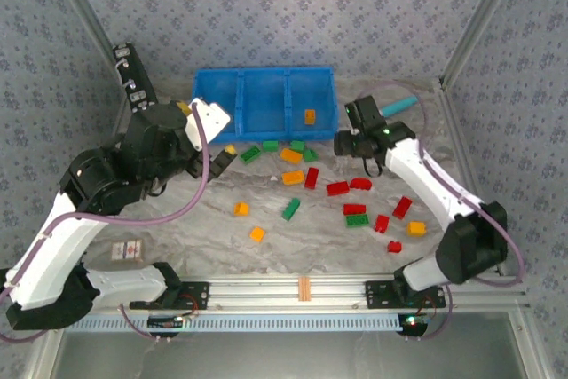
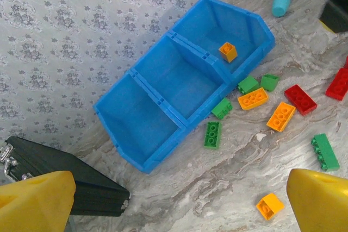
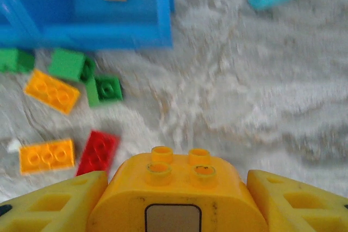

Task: Sort the legos into containers by color
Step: Place the lego in the container.

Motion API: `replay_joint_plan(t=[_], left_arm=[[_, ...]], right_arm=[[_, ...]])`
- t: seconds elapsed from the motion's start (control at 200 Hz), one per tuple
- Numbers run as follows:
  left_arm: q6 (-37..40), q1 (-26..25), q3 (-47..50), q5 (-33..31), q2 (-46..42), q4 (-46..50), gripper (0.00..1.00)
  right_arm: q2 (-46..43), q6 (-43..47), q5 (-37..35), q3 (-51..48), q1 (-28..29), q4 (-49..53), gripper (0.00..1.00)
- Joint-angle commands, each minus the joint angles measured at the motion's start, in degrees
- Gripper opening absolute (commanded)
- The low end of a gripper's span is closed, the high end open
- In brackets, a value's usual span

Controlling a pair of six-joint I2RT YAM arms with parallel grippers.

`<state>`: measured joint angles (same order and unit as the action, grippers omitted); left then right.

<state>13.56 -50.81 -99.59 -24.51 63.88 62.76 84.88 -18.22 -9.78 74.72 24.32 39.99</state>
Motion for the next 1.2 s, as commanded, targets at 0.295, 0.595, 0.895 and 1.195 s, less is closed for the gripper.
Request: replay_joint_plan(t=[0.295,0.595,0.895,1.195], left_arm=[[2.91,-0.36,1.80,-3.51,-2.01,-2.23,1.00],[3.40,-0.36,1.52,-4.14,-0.56,-1.80,1.00],[3.66,-0.35,1.21,-4.32,0.89,-1.77,1.00],[3.49,-0.37,0.68,-4.00,0.99,-1.79,1.00]], right_arm=[[28.74,7.84,-0.17,30.00,-0.07,-2.76,0.48],[44.86,9.00,2.34,44.82,-1.32,-1.83,0.48],[51.05,9.54,4.79,53.56,-2.34,-0.25,0.52],[47.46,11.34,5.83,52.28,-1.52,0.00,0.60]])
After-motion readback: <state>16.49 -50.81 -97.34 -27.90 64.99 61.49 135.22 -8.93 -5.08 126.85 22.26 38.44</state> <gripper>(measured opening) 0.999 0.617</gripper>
